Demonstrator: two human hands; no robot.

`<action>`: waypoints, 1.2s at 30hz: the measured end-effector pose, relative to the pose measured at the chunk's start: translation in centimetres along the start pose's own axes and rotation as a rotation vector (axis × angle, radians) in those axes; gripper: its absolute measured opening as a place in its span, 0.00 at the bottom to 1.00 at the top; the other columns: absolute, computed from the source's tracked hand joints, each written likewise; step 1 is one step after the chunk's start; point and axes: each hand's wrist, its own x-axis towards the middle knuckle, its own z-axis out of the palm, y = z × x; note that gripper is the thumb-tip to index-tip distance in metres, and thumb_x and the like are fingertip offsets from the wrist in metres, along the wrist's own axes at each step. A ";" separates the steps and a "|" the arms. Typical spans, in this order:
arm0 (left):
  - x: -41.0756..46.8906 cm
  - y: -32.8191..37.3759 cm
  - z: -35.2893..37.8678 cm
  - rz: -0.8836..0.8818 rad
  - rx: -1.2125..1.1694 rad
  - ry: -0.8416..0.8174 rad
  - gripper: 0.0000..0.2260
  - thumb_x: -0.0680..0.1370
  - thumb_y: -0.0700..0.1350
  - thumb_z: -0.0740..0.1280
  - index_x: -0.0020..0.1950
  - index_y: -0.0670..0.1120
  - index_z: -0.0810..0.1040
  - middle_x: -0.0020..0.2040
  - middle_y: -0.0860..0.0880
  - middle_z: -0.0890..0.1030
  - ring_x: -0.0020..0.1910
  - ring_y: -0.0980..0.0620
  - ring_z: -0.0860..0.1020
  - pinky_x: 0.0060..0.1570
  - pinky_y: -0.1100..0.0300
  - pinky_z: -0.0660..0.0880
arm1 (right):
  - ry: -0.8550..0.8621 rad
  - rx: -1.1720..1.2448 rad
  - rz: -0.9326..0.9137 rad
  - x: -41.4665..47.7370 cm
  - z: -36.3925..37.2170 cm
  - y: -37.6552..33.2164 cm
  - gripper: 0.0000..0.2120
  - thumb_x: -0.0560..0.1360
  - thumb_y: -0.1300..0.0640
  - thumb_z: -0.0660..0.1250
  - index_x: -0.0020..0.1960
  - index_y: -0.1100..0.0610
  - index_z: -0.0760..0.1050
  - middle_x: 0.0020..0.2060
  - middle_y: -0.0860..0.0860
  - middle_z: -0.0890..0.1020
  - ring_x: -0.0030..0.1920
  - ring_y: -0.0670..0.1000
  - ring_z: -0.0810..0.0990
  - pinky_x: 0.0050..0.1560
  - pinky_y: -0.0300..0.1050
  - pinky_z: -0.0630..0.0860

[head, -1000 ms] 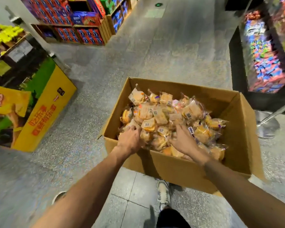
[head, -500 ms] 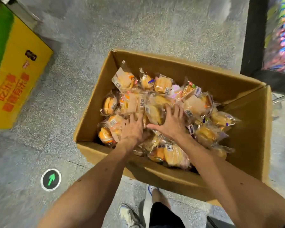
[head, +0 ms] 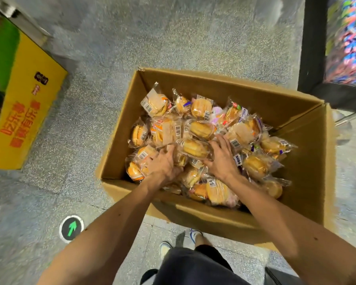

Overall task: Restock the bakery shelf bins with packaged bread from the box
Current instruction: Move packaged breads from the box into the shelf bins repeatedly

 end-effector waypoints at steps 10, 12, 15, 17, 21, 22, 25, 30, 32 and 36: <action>-4.3 -2.1 -4.8 0.224 -0.153 0.039 0.35 0.73 0.53 0.74 0.75 0.55 0.60 0.70 0.44 0.72 0.64 0.41 0.74 0.61 0.47 0.74 | 0.007 0.312 0.121 -5.6 -2.8 -2.1 0.39 0.74 0.46 0.73 0.79 0.55 0.61 0.80 0.50 0.55 0.79 0.52 0.54 0.77 0.53 0.53; -4.6 -2.6 -6.0 0.294 -0.183 0.017 0.36 0.72 0.52 0.75 0.76 0.54 0.61 0.70 0.44 0.72 0.66 0.42 0.73 0.63 0.47 0.73 | 0.030 0.354 0.164 -6.8 -3.2 -2.9 0.42 0.72 0.48 0.75 0.79 0.56 0.59 0.79 0.52 0.59 0.77 0.55 0.60 0.77 0.57 0.59; -4.9 -3.5 -7.9 0.388 -0.281 -0.038 0.38 0.72 0.50 0.76 0.76 0.53 0.61 0.72 0.45 0.72 0.67 0.44 0.73 0.65 0.50 0.72 | 0.119 0.468 0.265 -8.9 -3.8 -4.0 0.41 0.70 0.48 0.77 0.77 0.53 0.62 0.71 0.53 0.71 0.67 0.56 0.74 0.66 0.58 0.74; -5.4 -3.8 -8.9 0.463 -0.361 -0.090 0.38 0.73 0.48 0.76 0.77 0.51 0.60 0.73 0.46 0.70 0.69 0.46 0.71 0.64 0.55 0.69 | 0.176 0.556 0.297 -11.0 -4.2 -4.8 0.38 0.70 0.51 0.77 0.75 0.53 0.64 0.66 0.51 0.75 0.61 0.52 0.77 0.60 0.51 0.78; -7.4 -3.8 -10.6 0.554 -0.477 -0.167 0.36 0.74 0.51 0.75 0.77 0.51 0.62 0.75 0.47 0.66 0.68 0.48 0.71 0.68 0.56 0.66 | 0.303 0.574 0.301 -15.7 -4.9 -6.5 0.20 0.72 0.56 0.76 0.61 0.55 0.75 0.48 0.46 0.82 0.46 0.44 0.82 0.42 0.36 0.79; -8.2 -3.6 -11.0 0.565 -0.523 -0.204 0.35 0.73 0.54 0.75 0.76 0.53 0.64 0.75 0.47 0.66 0.66 0.48 0.73 0.70 0.51 0.68 | 0.348 0.573 0.300 -16.9 -5.1 -6.9 0.19 0.72 0.56 0.77 0.60 0.56 0.76 0.47 0.47 0.83 0.45 0.46 0.83 0.42 0.40 0.81; -10.1 -2.3 -12.1 0.606 -0.601 -0.269 0.29 0.73 0.54 0.74 0.72 0.55 0.69 0.71 0.51 0.68 0.63 0.51 0.72 0.56 0.57 0.79 | 0.427 0.595 0.313 -20.5 -5.4 -7.7 0.20 0.73 0.64 0.74 0.64 0.59 0.74 0.44 0.47 0.82 0.39 0.40 0.81 0.39 0.33 0.79; -15.7 3.7 -11.6 0.664 -0.671 -0.636 0.09 0.74 0.48 0.68 0.53 0.50 0.75 0.48 0.48 0.81 0.44 0.49 0.81 0.48 0.52 0.76 | 0.672 0.581 0.368 -29.8 -6.0 -6.3 0.11 0.72 0.64 0.75 0.48 0.55 0.75 0.41 0.49 0.81 0.38 0.44 0.79 0.34 0.27 0.73; -18.6 6.8 -10.0 0.672 -0.673 -0.733 0.08 0.70 0.49 0.68 0.47 0.48 0.76 0.43 0.47 0.80 0.42 0.46 0.80 0.45 0.52 0.77 | 0.735 0.583 0.412 -34.3 -5.7 -4.8 0.10 0.73 0.64 0.75 0.45 0.53 0.75 0.36 0.47 0.81 0.32 0.41 0.78 0.31 0.32 0.74; -26.6 12.6 -4.2 0.739 -0.573 -0.958 0.24 0.72 0.53 0.68 0.65 0.43 0.74 0.57 0.40 0.81 0.47 0.42 0.81 0.52 0.48 0.76 | 0.922 0.592 0.546 -45.2 -4.4 -2.0 0.14 0.69 0.56 0.77 0.50 0.54 0.76 0.36 0.49 0.82 0.34 0.41 0.81 0.37 0.43 0.80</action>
